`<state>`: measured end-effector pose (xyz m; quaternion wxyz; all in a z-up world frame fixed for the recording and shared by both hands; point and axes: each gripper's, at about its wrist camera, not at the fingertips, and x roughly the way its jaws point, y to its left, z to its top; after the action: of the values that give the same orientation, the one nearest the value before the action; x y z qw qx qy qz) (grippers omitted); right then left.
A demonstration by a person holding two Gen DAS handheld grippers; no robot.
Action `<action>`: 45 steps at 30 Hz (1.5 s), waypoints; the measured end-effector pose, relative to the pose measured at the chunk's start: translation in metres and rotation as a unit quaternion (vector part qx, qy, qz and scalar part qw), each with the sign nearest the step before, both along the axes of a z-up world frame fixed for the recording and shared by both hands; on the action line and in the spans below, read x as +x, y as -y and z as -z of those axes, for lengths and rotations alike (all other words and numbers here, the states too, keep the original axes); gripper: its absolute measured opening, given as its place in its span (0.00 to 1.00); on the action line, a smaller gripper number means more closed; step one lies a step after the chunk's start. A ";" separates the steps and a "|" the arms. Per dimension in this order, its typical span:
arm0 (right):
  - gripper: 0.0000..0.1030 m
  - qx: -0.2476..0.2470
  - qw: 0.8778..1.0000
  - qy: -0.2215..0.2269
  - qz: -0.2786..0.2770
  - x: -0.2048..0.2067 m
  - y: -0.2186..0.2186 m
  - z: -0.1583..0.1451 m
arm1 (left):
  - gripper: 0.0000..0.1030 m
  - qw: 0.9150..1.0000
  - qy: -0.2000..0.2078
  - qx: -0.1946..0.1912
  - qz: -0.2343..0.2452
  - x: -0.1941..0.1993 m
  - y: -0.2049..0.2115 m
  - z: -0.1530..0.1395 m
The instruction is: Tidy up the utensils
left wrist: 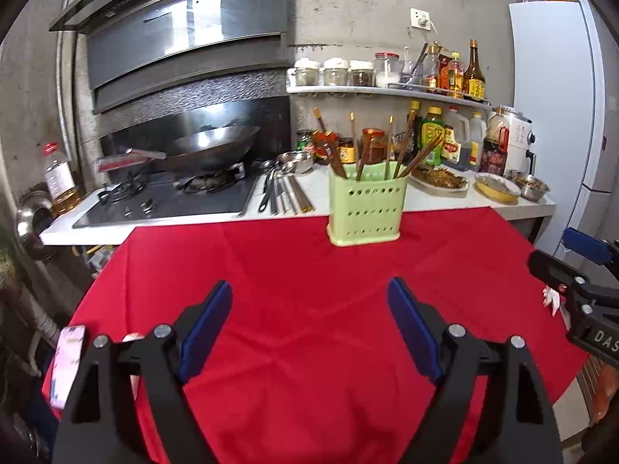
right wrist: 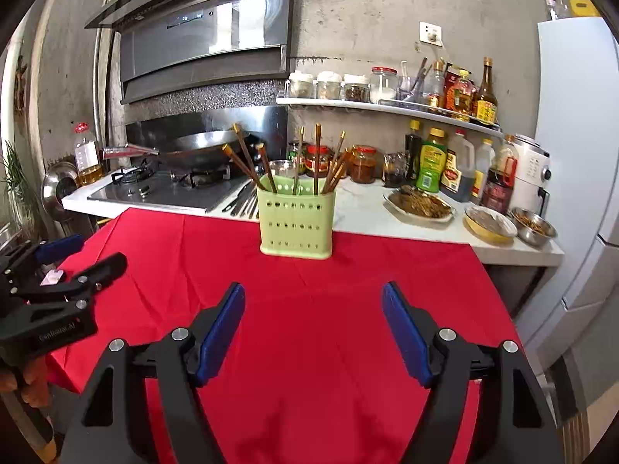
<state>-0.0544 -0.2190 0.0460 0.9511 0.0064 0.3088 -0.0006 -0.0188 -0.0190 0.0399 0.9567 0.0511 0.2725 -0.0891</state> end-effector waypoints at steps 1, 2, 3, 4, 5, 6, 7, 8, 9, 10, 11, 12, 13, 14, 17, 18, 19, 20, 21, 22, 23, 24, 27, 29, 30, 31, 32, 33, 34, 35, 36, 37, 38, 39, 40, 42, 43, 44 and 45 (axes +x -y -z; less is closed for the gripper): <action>0.72 0.001 1.000 -0.002 0.000 -0.004 0.000 0.001 | 0.79 1.000 -0.002 0.000 -0.003 -0.006 -0.003 0.002; 0.74 0.003 1.000 -0.003 -0.002 -0.010 -0.001 0.002 | 0.80 1.000 -0.006 -0.001 -0.007 -0.013 -0.007 0.004; 0.75 0.002 1.000 -0.005 0.001 -0.017 -0.003 0.003 | 0.80 1.000 -0.011 -0.001 -0.010 -0.017 -0.009 0.006; 0.75 0.001 1.000 -0.006 0.003 -0.022 -0.004 0.004 | 0.80 1.000 -0.014 -0.001 -0.011 -0.020 -0.012 0.007; 0.77 0.000 1.000 -0.006 0.004 -0.027 -0.005 0.004 | 0.81 1.000 -0.016 0.001 -0.015 -0.025 -0.014 0.009; 0.77 -0.001 1.000 -0.008 0.007 -0.033 -0.005 0.004 | 0.82 1.000 -0.015 0.006 -0.021 -0.029 -0.016 0.010; 0.78 0.001 1.000 -0.008 0.009 -0.036 -0.005 0.004 | 0.83 0.999 -0.015 0.010 -0.026 -0.033 -0.018 0.011; 0.81 0.003 1.000 -0.008 0.012 -0.040 -0.004 0.005 | 0.84 0.999 -0.016 0.011 -0.029 -0.035 -0.020 0.011; 0.83 0.007 1.000 -0.009 0.015 -0.044 -0.003 0.005 | 0.85 0.999 -0.018 0.008 -0.033 -0.039 -0.023 0.012; 0.83 0.010 1.000 -0.010 0.017 -0.049 -0.003 0.005 | 0.87 0.999 -0.019 0.006 -0.036 -0.043 -0.027 0.013; 0.84 0.011 1.000 -0.010 0.018 -0.051 -0.003 0.005 | 0.88 0.999 -0.018 0.004 -0.039 -0.046 -0.029 0.013; 0.84 0.012 1.000 -0.010 0.021 -0.054 -0.003 0.006 | 0.88 0.999 -0.020 0.005 -0.041 -0.048 -0.031 0.014; 0.84 0.013 1.000 -0.012 0.024 -0.056 -0.003 0.007 | 0.89 0.999 -0.022 0.004 -0.043 -0.050 -0.032 0.015; 0.85 0.011 1.000 -0.013 0.026 -0.058 -0.004 0.008 | 0.91 0.999 -0.024 0.004 -0.046 -0.051 -0.033 0.016; 0.85 0.010 0.999 -0.015 0.032 -0.064 -0.006 0.011 | 0.93 0.998 -0.030 0.005 -0.049 -0.055 -0.035 0.017; 0.85 0.010 0.999 -0.016 0.033 -0.065 -0.006 0.012 | 0.93 0.998 -0.029 0.007 -0.050 -0.055 -0.035 0.018; 0.85 0.009 0.999 -0.016 0.035 -0.066 -0.006 0.011 | 0.94 0.998 -0.028 0.010 -0.052 -0.056 -0.035 0.017; 0.86 0.007 0.999 -0.015 0.037 -0.067 -0.005 0.011 | 0.94 0.998 -0.028 0.011 -0.053 -0.056 -0.035 0.017; 0.86 0.006 0.999 -0.012 0.040 -0.068 -0.005 0.011 | 0.94 0.998 -0.029 0.010 -0.053 -0.056 -0.035 0.017; 0.86 0.006 0.999 -0.012 0.043 -0.068 -0.003 0.011 | 0.94 0.998 -0.029 0.008 -0.052 -0.056 -0.034 0.016; 0.86 0.007 0.999 -0.013 0.047 -0.067 -0.002 0.011 | 0.94 0.998 -0.029 0.008 -0.051 -0.055 -0.034 0.016; 0.86 0.009 0.999 -0.014 0.048 -0.067 0.000 0.012 | 0.94 0.998 -0.029 0.008 -0.051 -0.055 -0.033 0.017; 0.86 0.009 0.998 -0.021 0.051 -0.063 0.002 0.015 | 0.94 0.998 -0.034 0.012 -0.048 -0.051 -0.028 0.018; 0.86 0.008 0.998 -0.024 0.052 -0.062 0.003 0.016 | 0.94 0.998 -0.036 0.012 -0.047 -0.049 -0.027 0.019; 0.86 0.009 0.998 -0.025 0.052 -0.061 0.004 0.017 | 0.94 0.998 -0.037 0.013 -0.047 -0.049 -0.027 0.020; 0.86 0.009 0.998 -0.025 0.053 -0.060 0.003 0.017 | 0.94 0.998 -0.037 0.013 -0.047 -0.049 -0.027 0.020; 0.86 0.008 0.998 -0.025 0.054 -0.060 0.003 0.017 | 0.94 0.998 -0.037 0.014 -0.047 -0.049 -0.026 0.020; 0.86 0.007 0.998 -0.025 0.054 -0.059 0.003 0.016 | 0.94 0.998 -0.036 0.014 -0.047 -0.049 -0.026 0.019; 0.86 0.007 0.998 -0.023 0.055 -0.059 0.003 0.015 | 0.94 0.998 -0.036 0.014 -0.048 -0.049 -0.026 0.019; 0.86 0.006 0.998 -0.022 0.056 -0.059 0.003 0.015 | 0.94 0.998 -0.036 0.014 -0.048 -0.048 -0.026 0.019; 0.86 0.005 0.998 -0.022 0.056 -0.058 0.003 0.015 | 0.94 0.998 -0.035 0.015 -0.049 -0.048 -0.026 0.018; 0.86 0.005 0.998 -0.022 0.057 -0.058 0.003 0.015 | 0.94 0.998 -0.035 0.015 -0.049 -0.047 -0.027 0.018; 0.86 0.006 0.998 -0.022 0.057 -0.057 0.003 0.015 | 0.94 0.998 -0.035 0.015 -0.049 -0.047 -0.027 0.018; 0.86 0.005 0.998 -0.023 0.056 -0.057 0.003 0.015 | 0.94 0.998 -0.036 0.015 -0.048 -0.046 -0.028 0.018; 0.86 0.005 0.998 -0.024 0.055 -0.057 0.002 0.016 | 0.94 0.998 -0.037 0.016 -0.048 -0.046 -0.028 0.019; 0.86 0.004 0.998 -0.025 0.054 -0.056 0.003 0.016 | 0.94 0.998 -0.038 0.016 -0.047 -0.045 -0.028 0.019; 0.86 0.004 0.998 -0.026 0.053 -0.055 0.003 0.016 | 0.94 0.998 -0.039 0.016 -0.047 -0.044 -0.028 0.019; 0.86 0.004 0.998 -0.026 0.053 -0.055 0.003 0.016 | 0.94 0.998 -0.039 0.017 -0.046 -0.044 -0.028 0.019; 0.86 0.003 0.998 -0.026 0.053 -0.054 0.003 0.017 | 0.94 0.998 -0.038 0.018 -0.046 -0.043 -0.027 0.019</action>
<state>-0.1083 -0.2216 0.0295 0.9412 0.0252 0.3331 -0.0499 -0.0623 0.0083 0.0211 0.9475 0.0521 0.3125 -0.0422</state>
